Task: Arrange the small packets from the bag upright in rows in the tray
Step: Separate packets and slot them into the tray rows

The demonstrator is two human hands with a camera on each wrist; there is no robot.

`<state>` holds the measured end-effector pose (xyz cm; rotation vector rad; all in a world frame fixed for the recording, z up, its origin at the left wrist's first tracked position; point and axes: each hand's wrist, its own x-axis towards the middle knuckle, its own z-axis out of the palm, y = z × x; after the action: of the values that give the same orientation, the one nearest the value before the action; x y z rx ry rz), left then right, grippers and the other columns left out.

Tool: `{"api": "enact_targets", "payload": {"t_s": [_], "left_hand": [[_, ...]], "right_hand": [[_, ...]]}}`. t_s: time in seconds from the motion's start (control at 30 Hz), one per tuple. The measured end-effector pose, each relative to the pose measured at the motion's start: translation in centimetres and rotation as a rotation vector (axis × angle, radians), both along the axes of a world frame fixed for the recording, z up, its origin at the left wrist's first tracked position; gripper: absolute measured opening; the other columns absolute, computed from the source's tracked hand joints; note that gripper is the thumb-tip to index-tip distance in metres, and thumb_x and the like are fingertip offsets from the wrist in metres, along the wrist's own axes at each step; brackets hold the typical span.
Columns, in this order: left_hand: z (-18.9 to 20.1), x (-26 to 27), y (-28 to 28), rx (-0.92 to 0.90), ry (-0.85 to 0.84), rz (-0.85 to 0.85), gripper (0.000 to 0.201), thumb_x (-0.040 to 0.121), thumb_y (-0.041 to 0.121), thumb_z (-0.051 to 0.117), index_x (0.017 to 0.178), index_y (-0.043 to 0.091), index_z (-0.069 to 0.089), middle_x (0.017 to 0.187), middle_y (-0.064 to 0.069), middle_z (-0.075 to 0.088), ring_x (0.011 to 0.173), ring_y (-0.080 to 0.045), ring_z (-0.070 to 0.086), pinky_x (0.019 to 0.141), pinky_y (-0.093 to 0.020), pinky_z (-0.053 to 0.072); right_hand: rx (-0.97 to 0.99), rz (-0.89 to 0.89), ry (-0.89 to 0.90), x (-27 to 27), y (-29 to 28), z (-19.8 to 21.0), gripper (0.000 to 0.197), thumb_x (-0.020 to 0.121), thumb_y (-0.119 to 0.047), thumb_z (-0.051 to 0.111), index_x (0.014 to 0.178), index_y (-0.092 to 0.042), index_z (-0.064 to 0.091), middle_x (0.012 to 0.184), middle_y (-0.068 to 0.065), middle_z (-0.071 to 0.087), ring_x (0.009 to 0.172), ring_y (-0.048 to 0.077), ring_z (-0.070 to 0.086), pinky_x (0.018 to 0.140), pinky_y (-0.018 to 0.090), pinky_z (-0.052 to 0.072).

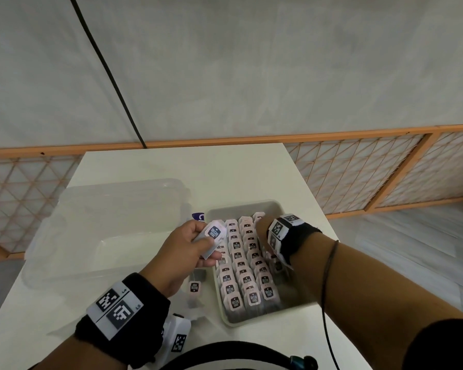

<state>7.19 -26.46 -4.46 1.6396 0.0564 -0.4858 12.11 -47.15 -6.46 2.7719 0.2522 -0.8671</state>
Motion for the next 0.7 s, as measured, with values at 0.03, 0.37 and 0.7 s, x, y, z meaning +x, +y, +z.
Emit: {"api": "enact_targets", "payload": {"t_s": [0.03, 0.37, 0.7], "left_hand": [[0.1, 0.0, 0.0, -0.010, -0.001, 0.005, 0.010, 0.094, 0.004, 0.051, 0.098, 0.010, 0.057, 0.099, -0.016, 0.069, 0.078, -0.024, 0.071, 0.064, -0.030, 0.057], [1.1, -0.1, -1.2, -0.076, -0.058, -0.022, 0.012, 0.090, 0.005, 0.059, 0.101, 0.007, 0.055, 0.090, -0.014, 0.073, 0.084, -0.026, 0.072, 0.079, -0.041, 0.057], [-1.1, -0.8, -0.3, 0.332, -0.103, -0.340, 0.013, 0.093, 0.014, 0.054, 0.098, 0.024, 0.059, 0.100, 0.004, 0.071, 0.101, -0.019, 0.064, 0.080, -0.035, 0.050]], "right_hand": [[0.059, -0.026, -0.043, 0.4, 0.0, 0.3, 0.048, 0.094, -0.027, 0.055, 0.138, -0.013, 0.044, 0.141, 0.007, 0.048, 0.124, 0.023, 0.052, 0.101, 0.031, 0.041], [1.021, -0.254, 0.052, -1.9, 1.1, 7.5, 0.014, 0.086, -0.023, 0.069, 0.095, -0.013, 0.070, 0.076, 0.004, 0.070, 0.063, 0.012, 0.062, 0.052, 0.018, 0.045], [0.090, -0.164, 0.076, -2.2, -1.6, 3.8, 0.033, 0.081, -0.025, 0.073, 0.113, -0.020, 0.067, 0.116, -0.005, 0.066, 0.102, 0.016, 0.065, 0.084, 0.025, 0.050]]}}
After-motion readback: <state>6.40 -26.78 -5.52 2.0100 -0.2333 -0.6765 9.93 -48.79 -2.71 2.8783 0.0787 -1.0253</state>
